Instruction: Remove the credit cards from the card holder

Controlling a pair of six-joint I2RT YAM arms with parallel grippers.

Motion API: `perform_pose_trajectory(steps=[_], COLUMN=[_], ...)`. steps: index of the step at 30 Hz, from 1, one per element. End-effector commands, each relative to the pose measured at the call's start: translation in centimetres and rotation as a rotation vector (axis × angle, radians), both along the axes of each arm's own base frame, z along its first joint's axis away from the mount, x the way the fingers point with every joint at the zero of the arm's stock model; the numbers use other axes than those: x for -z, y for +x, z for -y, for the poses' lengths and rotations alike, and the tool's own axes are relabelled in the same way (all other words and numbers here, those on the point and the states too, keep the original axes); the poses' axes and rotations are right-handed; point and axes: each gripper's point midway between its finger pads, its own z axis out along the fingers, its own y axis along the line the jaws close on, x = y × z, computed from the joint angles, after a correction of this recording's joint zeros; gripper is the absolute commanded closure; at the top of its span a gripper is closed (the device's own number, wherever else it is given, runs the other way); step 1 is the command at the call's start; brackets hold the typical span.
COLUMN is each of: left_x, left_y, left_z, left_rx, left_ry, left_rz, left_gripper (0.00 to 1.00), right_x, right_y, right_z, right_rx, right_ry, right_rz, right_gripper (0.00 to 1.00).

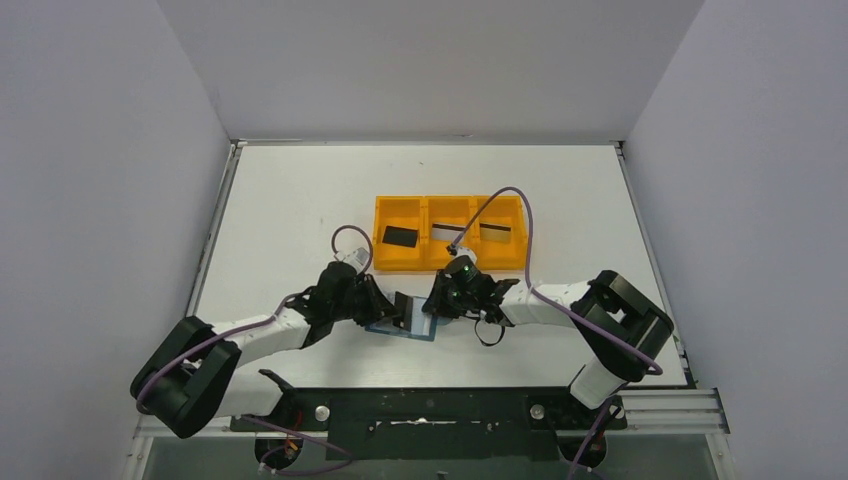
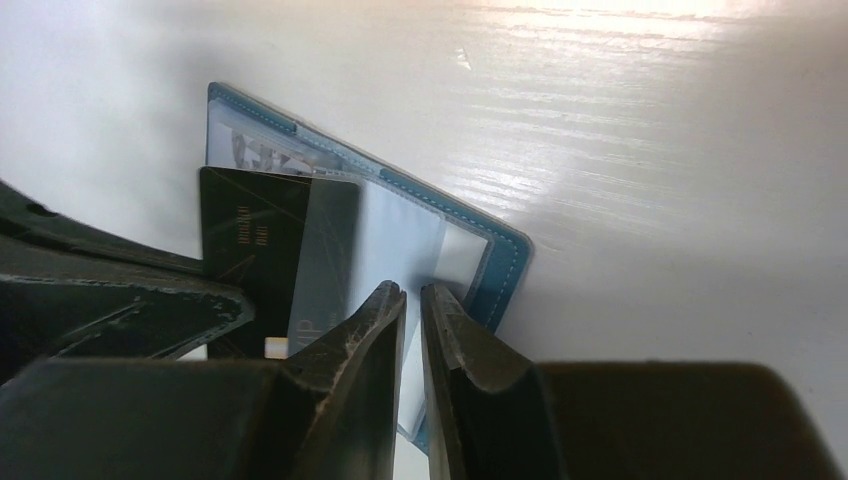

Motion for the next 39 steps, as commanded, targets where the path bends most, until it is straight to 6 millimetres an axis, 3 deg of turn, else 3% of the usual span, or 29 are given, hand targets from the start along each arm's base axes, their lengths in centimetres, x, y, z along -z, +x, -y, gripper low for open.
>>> perform_pose_trajectory(steps=[1, 6, 17, 21, 26, 33, 36, 39], left_x=[-2.6, -5.5, -7.6, -8.0, -9.1, -9.2, -10.5, -11.6], left_y=[1.8, 2.0, 2.8, 3.1, 3.4, 3.2, 3.3, 3.6], left_z=[-1.1, -1.2, -3.9, -5.4, -6.9, -7.3, -7.2, -7.2], left_rx=[-0.06, -0.053, -0.158, -0.21, -0.264, -0.312, -0.352, -0.401], left_ry=[0.04, 0.008, 0.104, 0.137, 0.125, 0.053, -0.011, -0.065], left_rz=[0.107, 0.176, 0.212, 0.215, 0.23, 0.194, 0.174, 0.168], left_gripper=[1.0, 1.0, 1.0, 1.0, 1.0, 1.0, 1.0, 1.0], right_x=[0.4, -2.0, -7.8, -7.4, -5.6, -2.0, -2.8, -5.3], right_y=[0.5, 1.5, 1.8, 1.5, 0.8, 0.2, -0.2, 0.2], right_z=[2.6, 2.4, -1.2, -3.1, -5.7, -4.5, -3.3, -3.1], right_rx=[0.026, -0.003, -0.064, -0.082, -0.142, -0.105, -0.066, -0.077], right_ry=[-0.14, -0.152, 0.006, 0.038, 0.074, -0.035, -0.11, -0.122], right_rz=[0.028, 0.099, 0.184, 0.167, 0.107, 0.034, 0.026, 0.032], right_gripper=[0.84, 0.83, 0.76, 0.76, 0.76, 0.76, 0.75, 0.75])
